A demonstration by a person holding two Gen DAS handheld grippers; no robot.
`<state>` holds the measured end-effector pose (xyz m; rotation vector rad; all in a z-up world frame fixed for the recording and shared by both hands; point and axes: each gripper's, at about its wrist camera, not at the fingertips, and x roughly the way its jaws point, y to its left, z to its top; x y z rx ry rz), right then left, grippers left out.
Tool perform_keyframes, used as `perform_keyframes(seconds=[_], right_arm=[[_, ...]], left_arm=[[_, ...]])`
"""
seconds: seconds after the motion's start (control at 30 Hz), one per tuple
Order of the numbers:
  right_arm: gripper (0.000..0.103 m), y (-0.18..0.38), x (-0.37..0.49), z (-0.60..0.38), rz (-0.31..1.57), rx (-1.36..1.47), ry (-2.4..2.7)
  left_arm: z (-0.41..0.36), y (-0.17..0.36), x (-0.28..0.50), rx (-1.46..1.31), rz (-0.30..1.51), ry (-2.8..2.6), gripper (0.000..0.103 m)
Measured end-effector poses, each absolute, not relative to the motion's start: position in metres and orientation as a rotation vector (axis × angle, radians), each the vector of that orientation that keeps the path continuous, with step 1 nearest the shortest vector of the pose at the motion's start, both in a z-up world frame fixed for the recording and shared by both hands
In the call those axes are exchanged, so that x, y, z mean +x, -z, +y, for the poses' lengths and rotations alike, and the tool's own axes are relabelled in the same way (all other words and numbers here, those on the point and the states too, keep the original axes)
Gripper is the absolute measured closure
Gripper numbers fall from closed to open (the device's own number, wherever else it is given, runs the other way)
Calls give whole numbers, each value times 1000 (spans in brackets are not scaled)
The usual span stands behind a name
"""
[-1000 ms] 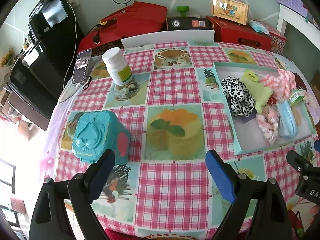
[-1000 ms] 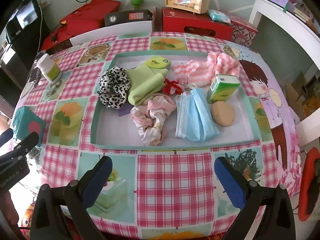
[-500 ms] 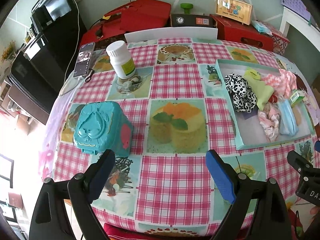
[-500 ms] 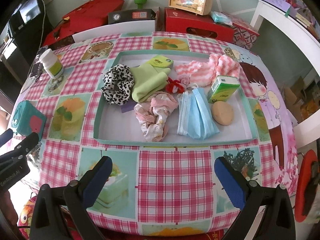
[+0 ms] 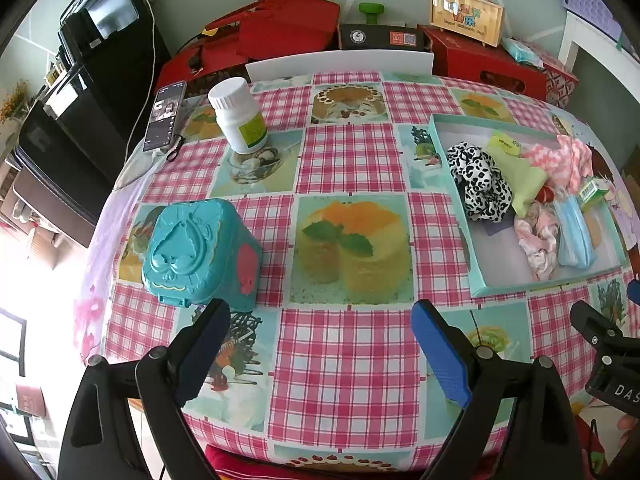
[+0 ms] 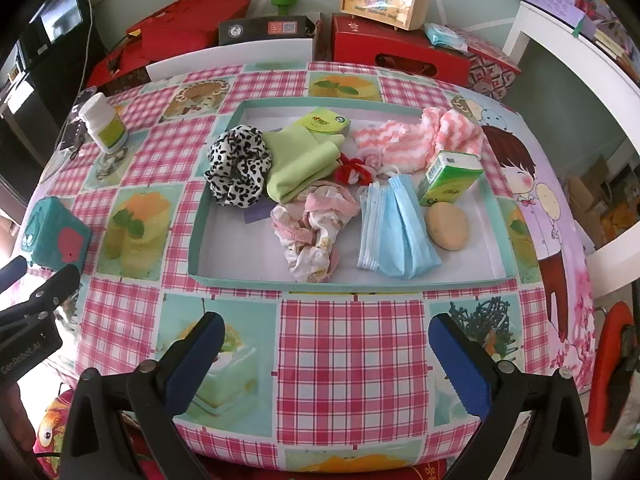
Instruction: Organize soft objects
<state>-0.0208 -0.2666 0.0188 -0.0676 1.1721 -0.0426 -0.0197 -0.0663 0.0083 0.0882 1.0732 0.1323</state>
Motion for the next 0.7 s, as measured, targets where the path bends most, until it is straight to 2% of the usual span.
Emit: perform_keyframes(seconds=[0.7], right_arm=[[0, -16, -20, -267, 1177, -64, 37]], left_arm=[[-71, -14, -21, 109, 1041, -120, 11]])
